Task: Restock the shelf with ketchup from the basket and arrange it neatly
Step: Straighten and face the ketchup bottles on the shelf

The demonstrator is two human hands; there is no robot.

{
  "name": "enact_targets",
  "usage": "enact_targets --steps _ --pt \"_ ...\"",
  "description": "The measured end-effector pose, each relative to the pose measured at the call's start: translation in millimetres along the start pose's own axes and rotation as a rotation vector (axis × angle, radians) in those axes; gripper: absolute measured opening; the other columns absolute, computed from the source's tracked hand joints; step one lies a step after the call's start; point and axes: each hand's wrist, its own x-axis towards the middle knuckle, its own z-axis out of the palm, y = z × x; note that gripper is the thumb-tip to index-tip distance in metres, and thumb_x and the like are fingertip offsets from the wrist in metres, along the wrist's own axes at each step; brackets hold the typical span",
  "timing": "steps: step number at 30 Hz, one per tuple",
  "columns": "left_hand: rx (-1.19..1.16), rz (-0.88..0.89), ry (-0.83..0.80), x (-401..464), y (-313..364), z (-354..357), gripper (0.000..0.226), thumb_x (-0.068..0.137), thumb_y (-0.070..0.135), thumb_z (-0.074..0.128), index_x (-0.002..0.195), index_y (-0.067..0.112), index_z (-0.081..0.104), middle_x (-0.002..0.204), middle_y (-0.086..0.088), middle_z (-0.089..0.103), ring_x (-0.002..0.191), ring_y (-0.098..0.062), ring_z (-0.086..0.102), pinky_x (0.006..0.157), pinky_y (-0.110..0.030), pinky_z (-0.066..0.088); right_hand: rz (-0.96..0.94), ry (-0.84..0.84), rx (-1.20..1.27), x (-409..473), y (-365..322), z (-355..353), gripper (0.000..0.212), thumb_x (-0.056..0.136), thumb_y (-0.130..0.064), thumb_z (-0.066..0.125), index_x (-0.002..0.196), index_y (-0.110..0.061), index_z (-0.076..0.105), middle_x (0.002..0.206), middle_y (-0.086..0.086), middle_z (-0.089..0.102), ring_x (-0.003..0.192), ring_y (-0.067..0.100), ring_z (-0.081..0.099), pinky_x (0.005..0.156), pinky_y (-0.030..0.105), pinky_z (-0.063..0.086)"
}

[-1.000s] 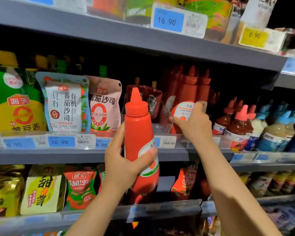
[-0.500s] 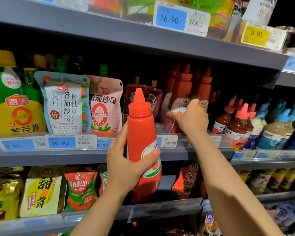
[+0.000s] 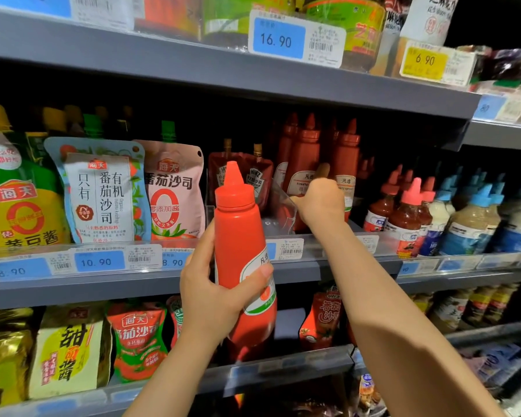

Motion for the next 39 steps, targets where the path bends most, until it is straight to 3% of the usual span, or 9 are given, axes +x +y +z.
enact_targets --steps 8,16,19,22,27,30,34,37,39 --pt "0.021 -0.001 -0.016 0.0 -0.4 0.2 0.074 0.058 0.056 0.077 0.126 0.041 0.053 0.109 0.010 0.067 0.102 -0.021 0.065 0.084 -0.051 0.054 0.050 0.243 0.116 -13.5 50.9 -21.6 0.063 0.080 -0.040 0.072 0.121 -0.008 0.037 0.125 0.016 0.048 0.105 0.039 0.056 0.071 0.036 0.040" --pt "0.014 -0.003 -0.006 0.0 8.1 5.6 0.079 0.056 0.059 0.077 0.128 0.033 0.055 0.108 0.013 0.067 0.102 -0.019 0.065 0.086 -0.051 0.053 0.164 -0.018 0.112 15.1 70.0 -16.3 0.071 0.081 -0.024 0.074 0.133 -0.001 0.032 0.129 0.024 0.051 0.119 0.040 0.049 0.092 0.041 0.043" --pt "-0.024 -0.004 -0.016 -0.4 17.8 10.0 0.076 0.058 0.052 0.076 0.127 0.029 0.055 0.105 0.015 0.068 0.095 -0.011 0.067 0.084 -0.044 0.056 0.080 0.035 0.108 2.7 71.9 -25.8 0.063 0.084 -0.029 0.070 0.131 -0.003 0.035 0.125 0.021 0.054 0.114 0.038 0.052 0.083 0.038 0.043" --pt "-0.080 0.023 -0.056 0.1 33.0 22.3 0.079 0.058 0.048 0.076 0.130 0.024 0.054 0.106 0.014 0.068 0.095 -0.010 0.067 0.080 -0.032 0.057 -0.169 0.133 0.479 -39.0 76.0 -40.9 0.041 0.086 -0.036 0.065 0.118 -0.019 0.047 0.110 0.001 0.063 0.097 0.019 0.062 0.078 0.032 0.049" --pt "-0.061 0.094 -0.258 5.5 52.0 67.9 0.081 0.061 0.045 0.077 0.136 0.031 0.048 0.109 0.018 0.067 0.097 -0.007 0.067 0.082 -0.031 0.055 -0.306 -0.305 1.112 -105.8 74.4 -81.8 0.046 0.076 -0.044 0.068 0.118 -0.029 0.055 0.105 -0.004 0.070 0.091 0.008 0.068 0.072 0.025 0.055" --pt "-0.005 0.094 -0.366 4.4 54.4 99.9 0.098 0.059 0.043 0.076 0.146 0.042 0.030 0.102 0.028 0.067 0.091 -0.001 0.067 0.083 -0.034 0.056 -0.370 -0.231 1.075 -104.2 88.1 -101.8 0.053 0.071 -0.022 0.077 0.120 -0.023 0.058 0.108 0.000 0.070 0.095 0.013 0.068 0.078 0.027 0.055" --pt "-0.071 0.039 -0.464 6.1 58.6 129.6 0.114 0.059 0.041 0.079 0.145 0.056 0.005 0.107 0.016 0.070 0.099 -0.006 0.067 0.093 -0.042 0.051 -0.381 -0.031 0.945 -102.4 105.1 -117.7 0.051 0.069 -0.012 0.079 0.115 -0.020 0.060 0.102 -0.008 0.070 0.094 0.005 0.066 0.084 0.026 0.053" --pt "0.059 0.153 -0.463 10.7 62.1 124.5 0.093 0.068 0.055 0.072 0.145 0.049 0.020 0.132 0.017 0.056 0.123 0.004 0.049 0.104 -0.027 0.040 -0.332 0.218 0.968 -97.6 112.7 -124.8 0.046 0.072 -0.012 0.080 0.110 -0.026 0.058 0.102 -0.009 0.067 0.092 0.003 0.065 0.081 0.021 0.052" --pt "0.311 0.374 -0.292 13.1 48.5 105.6 0.066 0.080 0.055 0.062 0.139 0.035 0.041 0.136 0.013 0.053 0.127 -0.002 0.046 0.104 -0.030 0.040 -0.284 0.394 1.046 -91.1 113.0 -125.9 0.046 0.074 -0.013 0.079 0.111 -0.021 0.055 0.103 -0.009 0.063 0.090 -0.002 0.063 0.078 0.018 0.051"
